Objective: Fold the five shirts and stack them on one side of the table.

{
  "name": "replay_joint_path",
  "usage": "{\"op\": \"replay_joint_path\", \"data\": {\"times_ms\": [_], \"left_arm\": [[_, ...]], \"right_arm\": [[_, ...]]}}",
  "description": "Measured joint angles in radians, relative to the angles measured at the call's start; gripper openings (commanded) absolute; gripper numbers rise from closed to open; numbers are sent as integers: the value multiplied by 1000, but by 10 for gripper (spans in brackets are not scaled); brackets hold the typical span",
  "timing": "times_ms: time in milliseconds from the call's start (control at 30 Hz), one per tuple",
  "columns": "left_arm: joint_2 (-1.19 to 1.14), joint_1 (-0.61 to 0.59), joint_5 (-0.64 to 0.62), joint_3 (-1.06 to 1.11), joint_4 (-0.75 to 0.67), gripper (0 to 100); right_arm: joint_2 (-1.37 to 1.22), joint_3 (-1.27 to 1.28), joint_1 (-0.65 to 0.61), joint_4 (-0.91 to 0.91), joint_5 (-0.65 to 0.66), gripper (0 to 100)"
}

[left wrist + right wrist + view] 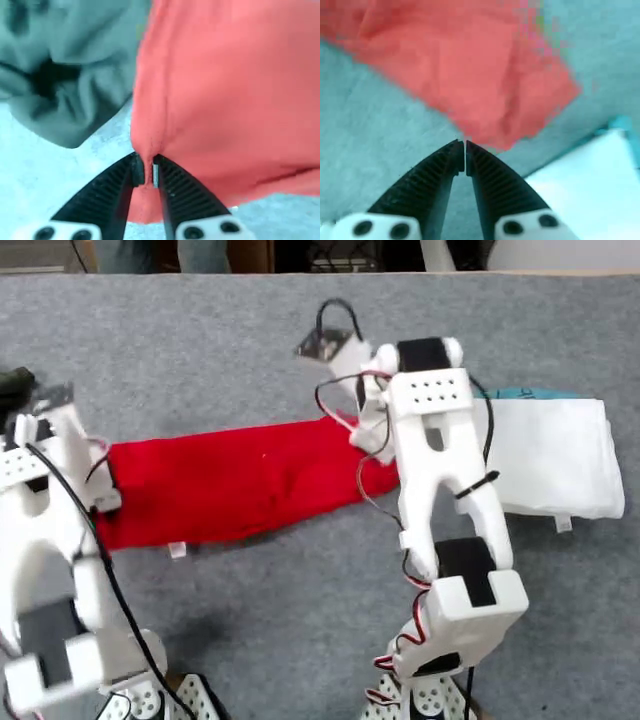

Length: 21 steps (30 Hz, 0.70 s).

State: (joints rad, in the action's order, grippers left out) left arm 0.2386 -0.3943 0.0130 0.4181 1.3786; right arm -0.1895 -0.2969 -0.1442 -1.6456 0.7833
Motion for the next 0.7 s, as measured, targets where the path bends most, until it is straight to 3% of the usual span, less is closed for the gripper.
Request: {"op": "replay_joint_path", "data": {"times_ms": [167, 367, 533, 700], "left_arm": [[184, 241, -3, 0, 0, 29], [204, 535, -138, -37, -109, 29], [112, 764, -183, -95, -209, 29], [-89, 913, -210, -224, -287, 29]], "right_arm": [[0, -196, 40, 0, -35, 15], [0, -374, 186, 0, -38, 15], [0, -417, 328, 0, -38, 15], [0, -417, 437, -2, -38, 15]]}}
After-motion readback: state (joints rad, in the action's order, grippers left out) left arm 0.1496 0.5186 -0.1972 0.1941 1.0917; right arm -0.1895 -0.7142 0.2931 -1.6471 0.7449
